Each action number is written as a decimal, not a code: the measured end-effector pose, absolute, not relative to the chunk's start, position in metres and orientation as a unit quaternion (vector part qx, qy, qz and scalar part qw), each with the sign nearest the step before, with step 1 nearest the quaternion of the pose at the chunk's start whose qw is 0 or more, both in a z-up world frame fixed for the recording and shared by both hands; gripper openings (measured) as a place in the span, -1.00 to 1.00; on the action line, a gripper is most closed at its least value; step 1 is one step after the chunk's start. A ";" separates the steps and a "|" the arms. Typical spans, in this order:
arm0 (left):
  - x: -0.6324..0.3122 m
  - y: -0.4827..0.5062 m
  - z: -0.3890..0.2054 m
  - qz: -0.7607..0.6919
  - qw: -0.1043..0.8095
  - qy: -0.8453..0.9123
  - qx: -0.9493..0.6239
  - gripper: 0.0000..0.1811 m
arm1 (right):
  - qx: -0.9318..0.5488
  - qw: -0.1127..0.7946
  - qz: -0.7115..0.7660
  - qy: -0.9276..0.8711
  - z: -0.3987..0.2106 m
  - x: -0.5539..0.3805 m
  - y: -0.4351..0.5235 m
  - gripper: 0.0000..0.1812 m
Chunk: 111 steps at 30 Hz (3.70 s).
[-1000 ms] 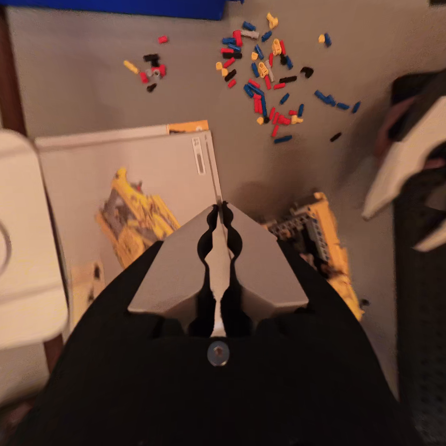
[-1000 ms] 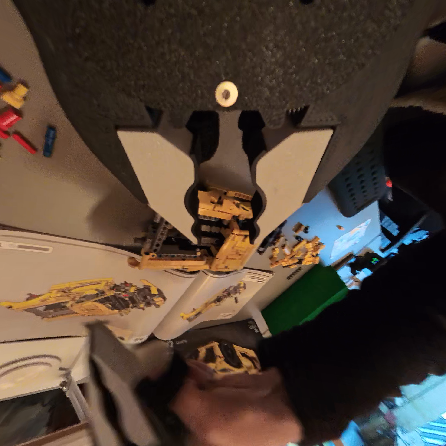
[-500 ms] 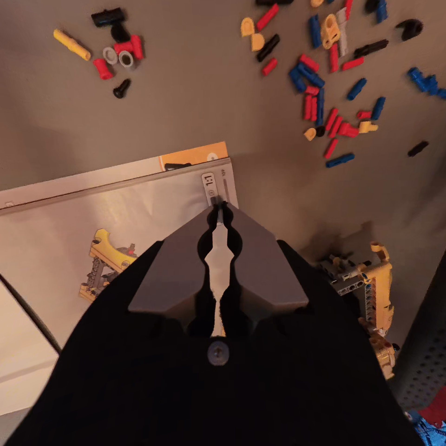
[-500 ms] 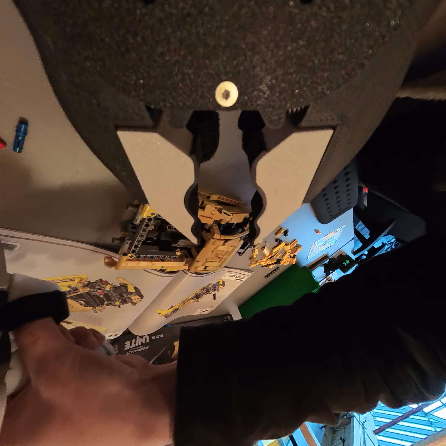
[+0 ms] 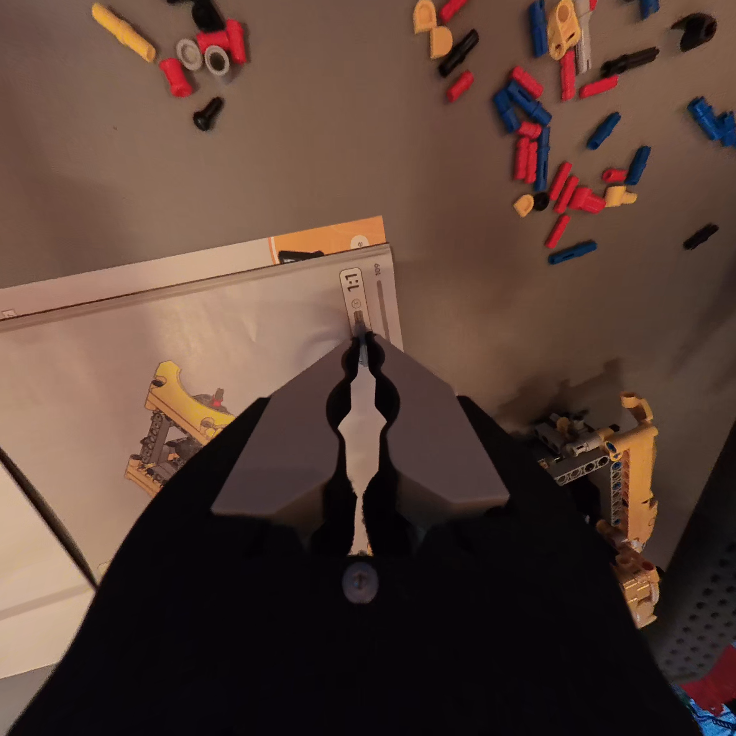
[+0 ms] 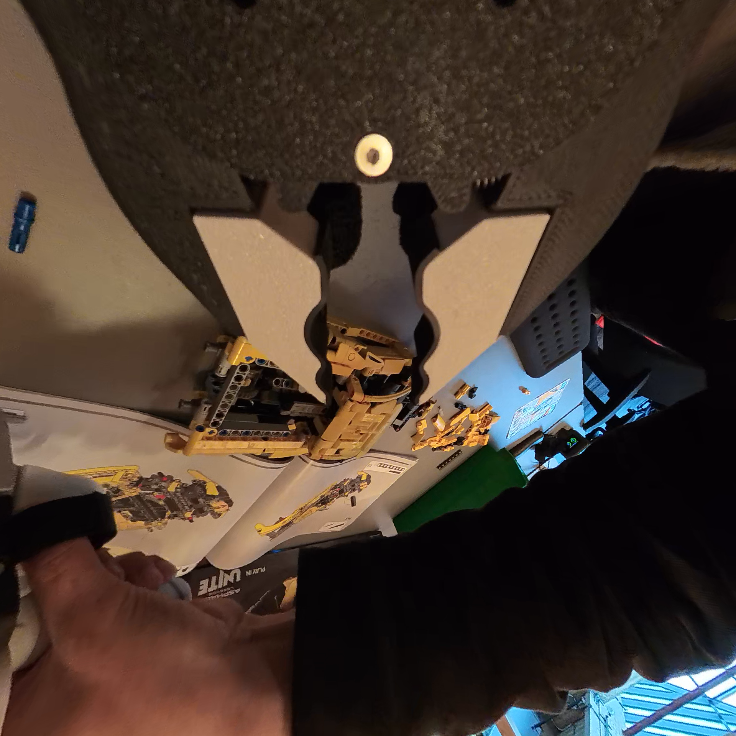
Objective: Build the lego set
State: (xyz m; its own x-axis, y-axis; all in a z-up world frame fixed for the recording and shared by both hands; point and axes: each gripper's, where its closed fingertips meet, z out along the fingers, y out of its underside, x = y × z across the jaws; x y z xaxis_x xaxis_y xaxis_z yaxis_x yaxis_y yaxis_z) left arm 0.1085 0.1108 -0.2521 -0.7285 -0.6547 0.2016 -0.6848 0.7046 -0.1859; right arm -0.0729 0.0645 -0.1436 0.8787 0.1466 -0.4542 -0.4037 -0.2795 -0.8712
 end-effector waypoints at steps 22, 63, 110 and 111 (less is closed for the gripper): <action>0.113 0.100 -0.240 0.170 0.029 -0.913 0.370 -0.96 | -0.773 0.588 0.225 0.087 -0.149 -0.070 0.064 -0.58; -0.149 0.038 -0.250 0.321 -0.106 -0.771 0.540 -0.96 | -0.799 0.588 0.093 0.092 -0.170 -0.027 0.072 -0.54; -0.159 0.242 -0.158 0.401 -0.395 -0.547 0.620 -0.68 | -0.907 0.408 0.060 -0.079 -0.219 -0.058 0.021 -0.92; -0.159 0.243 -0.160 0.400 -0.393 -0.546 0.623 -0.68 | -0.910 0.397 0.071 -0.093 -0.227 -0.069 0.026 -0.92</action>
State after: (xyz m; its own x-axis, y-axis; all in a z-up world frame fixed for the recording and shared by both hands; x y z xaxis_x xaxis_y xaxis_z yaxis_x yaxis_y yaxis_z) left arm -0.1592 0.2426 -0.1595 0.0841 -0.9940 0.0694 -0.3647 -0.0955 -0.9262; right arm -0.0690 0.0263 -0.2272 0.9727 0.2252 -0.0556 0.1125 -0.6676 -0.7360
